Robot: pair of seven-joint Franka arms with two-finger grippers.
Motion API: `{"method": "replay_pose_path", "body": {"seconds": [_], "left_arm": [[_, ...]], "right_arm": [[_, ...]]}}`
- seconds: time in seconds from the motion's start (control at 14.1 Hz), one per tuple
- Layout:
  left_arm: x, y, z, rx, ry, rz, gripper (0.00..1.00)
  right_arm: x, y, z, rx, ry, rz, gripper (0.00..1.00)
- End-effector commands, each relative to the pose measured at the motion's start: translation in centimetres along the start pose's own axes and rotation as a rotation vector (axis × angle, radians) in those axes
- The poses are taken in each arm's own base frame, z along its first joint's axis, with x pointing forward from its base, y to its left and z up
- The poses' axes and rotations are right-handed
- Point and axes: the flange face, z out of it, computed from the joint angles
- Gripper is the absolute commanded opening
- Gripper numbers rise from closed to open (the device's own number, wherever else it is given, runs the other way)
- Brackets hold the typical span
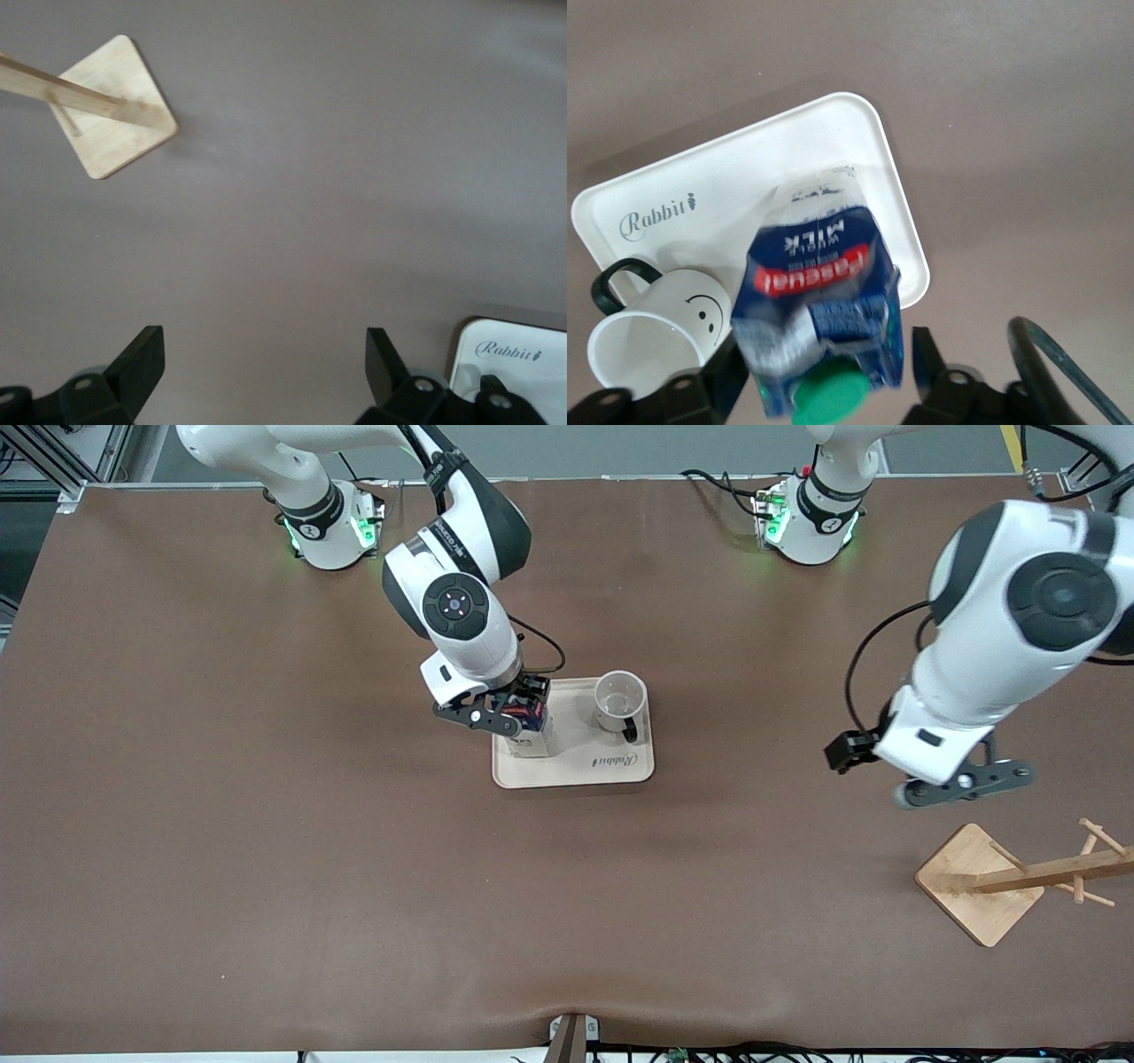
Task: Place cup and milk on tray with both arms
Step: 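Set the milk on the tray beside the mug and open the right gripper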
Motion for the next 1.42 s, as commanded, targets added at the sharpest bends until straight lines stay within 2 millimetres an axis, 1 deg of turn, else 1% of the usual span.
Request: {"method": "replay_pose_path", "body": {"seconds": [0.0,0.07,0.21,0.28,0.36,0.43,0.5,0.57,0.64,0.71,0.78,0.85,0.92,0.99,1.07,1.14,1.21,1.28,1.35], "left_arm": [[-0.6,-3.3,-2.8,-0.012,-0.018,-0.047,1.0],[-0.8,-3.8,-3.8,-0.006,-0.009,-0.048,1.0],[-1.0,-4.5,-4.7,0.01,-0.01,-0.006,1.0],[-1.2,-4.7,-5.6,0.01,0.003,0.009,1.0],[-1.6,-4.9,-6.0,0.025,-0.004,0.024,1.0],[-2.0,-5.0,-6.7,0.028,0.002,0.03,1.0],[-2.2,-5.1,-7.2,0.033,0.009,0.032,1.0],[-1.9,-6.2,-7.3,0.03,0.005,0.044,1.0],[-2.1,-7.3,-8.4,0.028,0.022,0.077,1.0],[-2.5,-7.7,-9.3,0.032,0.037,0.132,1.0],[-2.7,-8.1,-9.8,0.038,0.042,0.18,1.0],[-2.8,-8.9,-10.1,0.043,0.046,0.189,1.0],[-3.4,-9.0,-10.8,0.029,0.035,0.183,1.0],[-3.6,-9.8,-11.0,0.004,0.017,0.161,1.0],[-4.0,-10.5,-11.1,-0.019,-0.003,0.149,1.0],[-4.8,-10.2,-11.1,-0.034,-0.017,0.154,1.0],[-5.3,-10.6,-11.4,-0.034,-0.015,0.144,1.0],[-5.6,-10.8,-11.4,-0.036,-0.019,0.14,1.0],[-5.8,-11.5,-11.5,-0.046,-0.022,0.126,1.0]], "right_arm": [[0.7,-0.8,-3.8,0.039,0.023,0.003,1.0],[1.2,-0.5,-5.0,0.035,0.017,0.002,1.0],[2.9,0.7,-8.2,0.049,0.001,0.035,1.0],[3.7,1.5,-9.9,0.046,-0.015,0.054,1.0],[3.8,2.2,-12.0,0.049,-0.035,0.064,1.0],[4.5,3.6,-13.8,0.028,-0.06,0.083,1.0],[5.8,5.5,-16.0,0.017,-0.076,0.113,1.0],[6.9,7.2,-18.4,0.027,-0.068,0.143,1.0],[7.7,8.4,-20.9,0.051,-0.038,0.158,1.0],[8.3,9.4,-22.1,0.068,-0.028,0.17,1.0],[8.6,11.0,-24.1,0.095,-0.008,0.171,1.0],[8.9,12.7,-25.8,0.116,0.008,0.155,1.0],[8.6,14.6,-26.7,0.109,0.007,0.091,1.0],[8.1,16.1,-26.8,0.069,0.023,0.015,1.0],[7.7,18.0,-27.1,0.021,0.048,-0.016,1.0],[7.7,20.7,-27.1,0.009,0.051,-0.015,1.0],[7.9,23.5,-27.2,0.02,0.061,-0.012,1.0],[8.1,25.7,-27.4,0.029,0.078,-0.046,1.0],[8.5,27.6,-27.3,0.028,0.077,-0.091,1.0]]}}
